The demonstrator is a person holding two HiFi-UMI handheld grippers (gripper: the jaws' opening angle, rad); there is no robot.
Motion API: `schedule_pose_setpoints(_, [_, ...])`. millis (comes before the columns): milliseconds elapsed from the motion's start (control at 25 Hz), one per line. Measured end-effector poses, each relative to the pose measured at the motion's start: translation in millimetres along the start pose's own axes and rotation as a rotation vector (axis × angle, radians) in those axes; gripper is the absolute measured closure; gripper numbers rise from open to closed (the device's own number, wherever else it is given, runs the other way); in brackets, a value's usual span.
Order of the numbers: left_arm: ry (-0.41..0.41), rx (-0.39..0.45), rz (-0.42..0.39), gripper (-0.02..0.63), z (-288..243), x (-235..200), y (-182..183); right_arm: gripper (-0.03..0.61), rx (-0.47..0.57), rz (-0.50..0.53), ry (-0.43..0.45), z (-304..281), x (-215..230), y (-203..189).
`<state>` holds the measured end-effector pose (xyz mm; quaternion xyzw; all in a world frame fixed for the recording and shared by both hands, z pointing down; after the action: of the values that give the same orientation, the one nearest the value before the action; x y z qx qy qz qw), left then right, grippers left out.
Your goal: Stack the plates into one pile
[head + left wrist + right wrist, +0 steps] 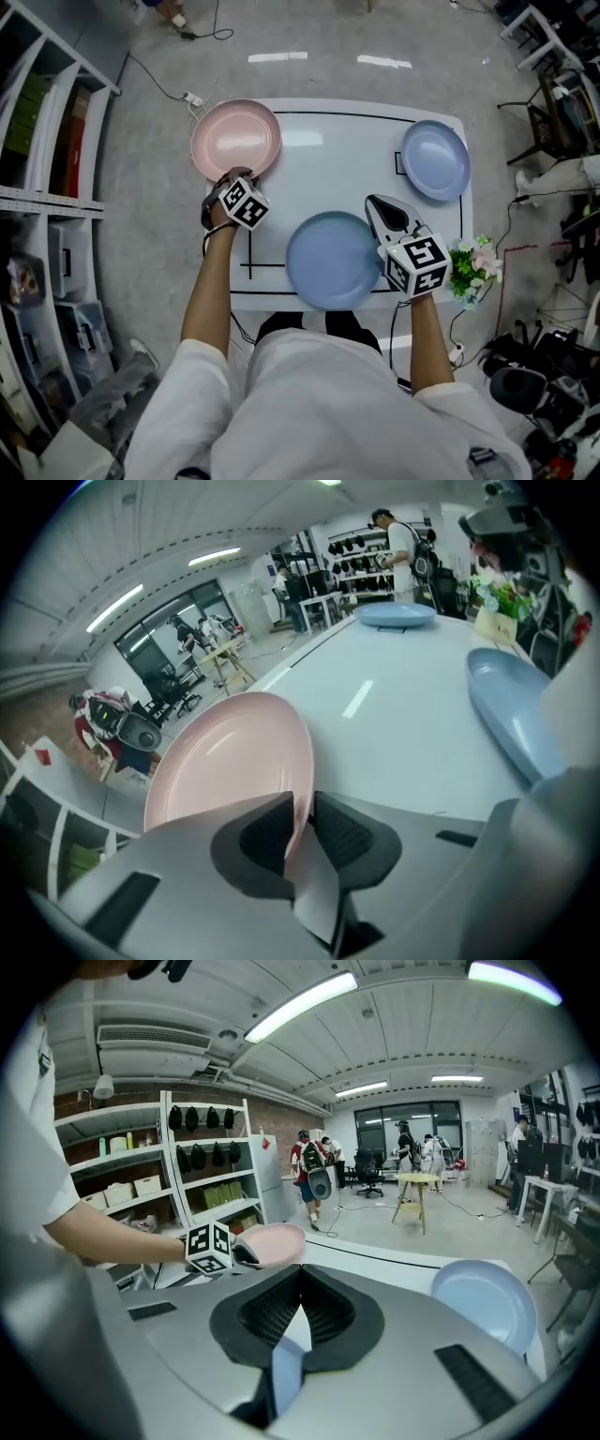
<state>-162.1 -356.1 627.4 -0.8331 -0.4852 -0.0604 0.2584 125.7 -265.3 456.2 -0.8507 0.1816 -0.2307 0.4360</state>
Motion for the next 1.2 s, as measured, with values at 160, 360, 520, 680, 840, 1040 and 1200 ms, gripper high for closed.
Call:
schedule_pose_setpoints(160, [0.034,-0.004,-0.115,0.566,-1.9,0.7,0.6,0.565,0.05,0.043,-0.048,15.1,-13.3,-3.1])
schedule_pose_setpoints(360, [0.06,0.017,-0.217,0.582,1.7,5.8,-3.4,0.565,0.091,-0.017,-0.11,41.2,-25.2,-16.0])
schedule_pose_setpoints(520, [0.097,0.067,-0.195,0.586,20.7,0.8,0.1,0.565,0.106,-0.04,-0.163,67.7,-31.1,-25.3])
schedule_pose_setpoints(680, [0.101,0.123,-0.117,0.583,52.0,3.6,10.7,0.565,0.111,-0.047,-0.192,94.3,-29.0,-34.4])
schedule_pose_setpoints(840, [0.1,0.189,-0.087,0.578,91.2,20.5,27.9,0.565,0.132,-0.046,-0.177,118.3,-29.5,-36.6])
schedule_pose_setpoints(1040, [0.135,0.26,-0.121,0.58,144.5,59.6,53.2,0.565,0.159,-0.026,-0.154,150.4,-31.0,-42.4])
schedule_pose_setpoints(1200, [0.133,0.296,-0.182,0.58,177.6,103.7,71.2,0.565,0.18,-0.03,-0.14,179.2,-31.6,-56.2])
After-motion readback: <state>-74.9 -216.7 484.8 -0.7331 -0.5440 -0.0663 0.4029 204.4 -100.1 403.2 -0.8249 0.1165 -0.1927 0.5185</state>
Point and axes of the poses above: the fingertips, and each gripper's own axes: z backward along the fingers, x to its right, y out of its top, the point moved 8 cm from there along z, backward along the fingers, and after that the axes turned 8 degrees about -z, right-handed, at the moved point
